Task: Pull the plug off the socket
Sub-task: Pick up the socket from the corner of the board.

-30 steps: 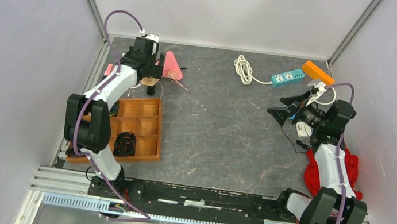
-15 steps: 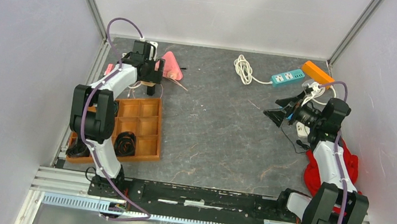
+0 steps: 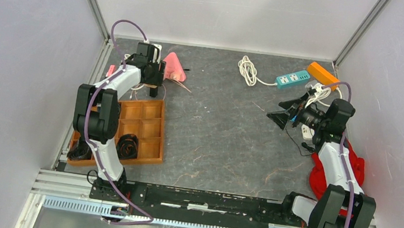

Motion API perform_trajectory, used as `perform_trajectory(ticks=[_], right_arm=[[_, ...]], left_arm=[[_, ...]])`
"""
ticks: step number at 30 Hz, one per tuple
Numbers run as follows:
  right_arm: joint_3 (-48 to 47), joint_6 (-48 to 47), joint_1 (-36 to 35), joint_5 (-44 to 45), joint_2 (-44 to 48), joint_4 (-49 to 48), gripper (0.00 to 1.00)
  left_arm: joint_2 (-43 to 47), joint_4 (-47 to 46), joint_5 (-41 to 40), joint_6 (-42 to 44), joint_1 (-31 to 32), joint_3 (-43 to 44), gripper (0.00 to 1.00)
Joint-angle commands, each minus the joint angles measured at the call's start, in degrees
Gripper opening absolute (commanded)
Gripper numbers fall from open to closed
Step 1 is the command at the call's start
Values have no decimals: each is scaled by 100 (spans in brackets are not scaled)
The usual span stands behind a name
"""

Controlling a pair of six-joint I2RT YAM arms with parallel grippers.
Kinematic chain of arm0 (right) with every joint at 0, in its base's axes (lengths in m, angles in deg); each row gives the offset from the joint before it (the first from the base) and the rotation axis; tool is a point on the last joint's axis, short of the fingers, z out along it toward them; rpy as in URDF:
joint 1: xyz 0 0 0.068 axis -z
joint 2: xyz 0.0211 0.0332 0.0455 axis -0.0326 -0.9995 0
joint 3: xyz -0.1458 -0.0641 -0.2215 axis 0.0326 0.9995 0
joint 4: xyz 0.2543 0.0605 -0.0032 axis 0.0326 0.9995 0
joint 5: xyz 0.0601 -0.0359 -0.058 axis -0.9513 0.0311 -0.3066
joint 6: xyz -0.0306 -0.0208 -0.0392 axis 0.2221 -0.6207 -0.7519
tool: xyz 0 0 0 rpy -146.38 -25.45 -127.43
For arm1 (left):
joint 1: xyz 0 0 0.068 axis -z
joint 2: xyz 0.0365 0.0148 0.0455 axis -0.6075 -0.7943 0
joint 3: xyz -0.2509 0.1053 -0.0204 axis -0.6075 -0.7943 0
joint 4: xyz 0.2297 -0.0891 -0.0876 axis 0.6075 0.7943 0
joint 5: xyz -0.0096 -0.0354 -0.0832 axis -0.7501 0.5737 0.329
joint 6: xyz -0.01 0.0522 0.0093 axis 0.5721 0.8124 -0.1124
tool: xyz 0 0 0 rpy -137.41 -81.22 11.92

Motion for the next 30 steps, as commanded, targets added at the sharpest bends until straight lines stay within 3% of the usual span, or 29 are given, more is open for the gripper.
perform_trajectory(ticks=[1, 2, 7, 10, 22, 30], right_arm=[[-233, -90, -22, -31, -15, -56, 93], [-231, -89, -18, -30, -15, -59, 93], [-231, -87, -27, -27, -15, -60, 93], [-223, -89, -33, -30, -24, -60, 93], [-178, -258, -77, -35, -76, -87, 93], [-141, -551, -337, -14, -103, -54, 92]], left_arm=[[-32, -83, 188, -238, -24, 265, 53], [-34, -87, 223, -275, -27, 279, 43], [9, -87, 541, -507, -30, 327, 15], [155, -143, 906, -822, -32, 337, 5], [565, -1420, 3048, -2573, -11, -318, 2], [399, -2333, 3838, -3995, 140, -746, 2]])
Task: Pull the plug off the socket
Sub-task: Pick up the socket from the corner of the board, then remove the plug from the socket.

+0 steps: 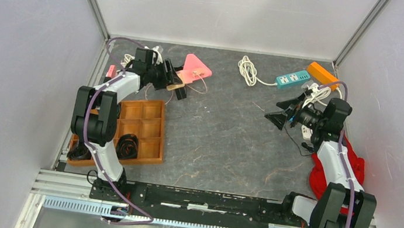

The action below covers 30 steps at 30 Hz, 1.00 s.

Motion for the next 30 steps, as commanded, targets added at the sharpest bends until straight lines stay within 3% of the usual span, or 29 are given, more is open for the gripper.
perform_trajectory(ticks=[1, 7, 14, 17, 25, 30], right_arm=[[-147, -397, -212, -11, -4, 7, 92], [-55, -1492, -891, 146, 345, 256, 93], [717, -3243, -2082, 1040, 1070, -610, 98], [313, -3852, -2334, 1174, 827, -174, 98], [27, -4724, -3422, 2747, 579, -179, 98], [629, -4977, -4317, 4184, 566, -1362, 98]], left_arm=[[161, -1032, 971, -1249, 181, 3, 2], [87, -1113, 995, -1887, 644, -64, 2], [-37, -1243, 1080, -2814, 969, -236, 2], [-52, -1615, 1358, -3352, 1064, -361, 2], [66, -1612, 651, -4821, 1528, -522, 2], [263, -2017, 12, -6170, 1850, -985, 2]])
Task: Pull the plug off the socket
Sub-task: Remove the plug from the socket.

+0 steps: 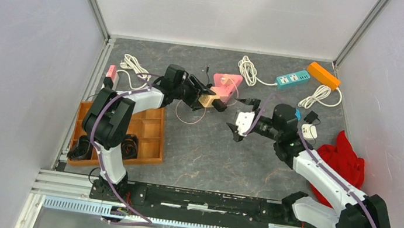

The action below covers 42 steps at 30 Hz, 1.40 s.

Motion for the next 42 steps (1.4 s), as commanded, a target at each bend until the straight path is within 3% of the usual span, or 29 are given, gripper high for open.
perform_trajectory(ticks=[1, 5, 12, 21, 32, 38, 42], right_arm=[[483, -609, -706, 1634, -42, -1279, 98], [954, -949, -1052, 2367, -247, -2246, 98], [1228, -1220, -1056, 2497, -708, -2966, 95], [660, -1072, -1060, 2163, -1593, -3090, 80], [246, -1207, -1217, 2240, -2324, -3124, 70], [34, -1193, -1270, 2510, -2555, -3118, 51], [43, -1205, -1264, 2642, -2504, -3111, 24]], left_arm=[[512, -907, -597, -1773, 304, -479, 2], [772, -933, -1190, -2151, 454, -638, 2], [985, -725, -1402, -2203, 588, -720, 2], [1197, -787, -1388, -2238, 613, -942, 2], [1235, -927, -1379, -2317, 704, -1044, 2], [1251, -969, -1375, -2352, 752, -1075, 2], [1253, -1026, -1383, -2352, 754, -1101, 2]])
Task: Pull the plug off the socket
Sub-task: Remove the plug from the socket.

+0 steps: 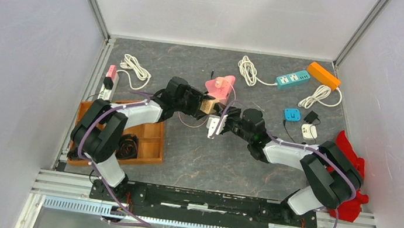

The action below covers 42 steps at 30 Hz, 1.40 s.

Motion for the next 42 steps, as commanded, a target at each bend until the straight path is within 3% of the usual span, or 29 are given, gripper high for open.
perform_trajectory(ticks=[1, 4, 6, 19, 30, 39, 42], right_arm=[[-147, -53, -17, 199, 86, -215, 18], [69, -180, -9, 180, 295, -131, 4], [237, -287, 28, 141, 501, -20, 0], [980, -237, 919, -654, 1828, 601, 0], [1087, 248, 1106, -917, 2603, 1089, 0], [-554, 905, 1535, -2648, 2976, 3929, 0], [-1087, 1209, 1549, -2977, 3067, 4481, 0]], left_arm=[[313, -614, 33, -197, 45, 14, 2], [339, -727, -93, -273, 32, -125, 2], [370, -798, -195, -319, -37, -240, 2], [540, -721, -433, -231, -546, -576, 2], [413, -582, -460, 20, -641, -486, 2], [1, -376, -194, 878, -977, 93, 2], [-204, -275, -77, 1118, -1070, 395, 2]])
